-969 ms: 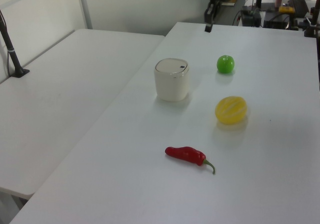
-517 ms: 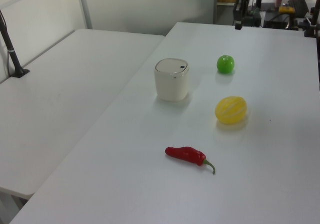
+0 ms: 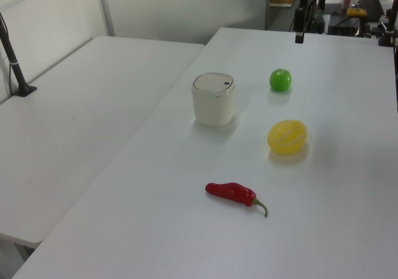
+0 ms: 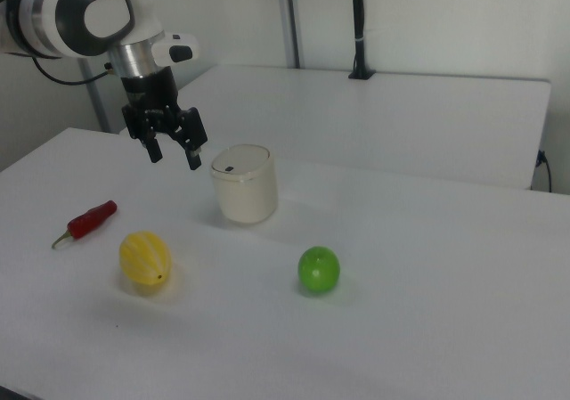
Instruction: Close garbage bin
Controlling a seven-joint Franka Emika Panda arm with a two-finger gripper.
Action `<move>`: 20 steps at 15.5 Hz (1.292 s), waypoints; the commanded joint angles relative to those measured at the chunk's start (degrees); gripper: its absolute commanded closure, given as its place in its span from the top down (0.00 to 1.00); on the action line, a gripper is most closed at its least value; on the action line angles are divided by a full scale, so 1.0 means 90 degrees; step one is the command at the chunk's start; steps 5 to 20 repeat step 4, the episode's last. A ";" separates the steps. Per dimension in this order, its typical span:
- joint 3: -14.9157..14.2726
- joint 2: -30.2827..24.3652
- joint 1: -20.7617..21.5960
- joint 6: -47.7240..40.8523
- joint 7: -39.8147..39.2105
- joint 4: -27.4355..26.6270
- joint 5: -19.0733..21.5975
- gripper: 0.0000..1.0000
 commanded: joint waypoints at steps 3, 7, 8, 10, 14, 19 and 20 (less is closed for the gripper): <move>-0.0024 -0.0164 -0.0075 -0.0144 -0.0072 0.0000 -0.0094 1.00; -0.0024 -0.0173 -0.0104 -0.0154 -0.0052 0.0000 -0.0094 1.00; -0.0024 -0.0173 -0.0104 -0.0154 -0.0052 0.0000 -0.0094 1.00; -0.0024 -0.0173 -0.0104 -0.0154 -0.0052 0.0000 -0.0094 1.00; -0.0024 -0.0173 -0.0104 -0.0154 -0.0052 0.0000 -0.0094 1.00; -0.0024 -0.0173 -0.0104 -0.0154 -0.0052 0.0000 -0.0094 1.00; -0.0024 -0.0173 -0.0104 -0.0154 -0.0052 0.0000 -0.0094 1.00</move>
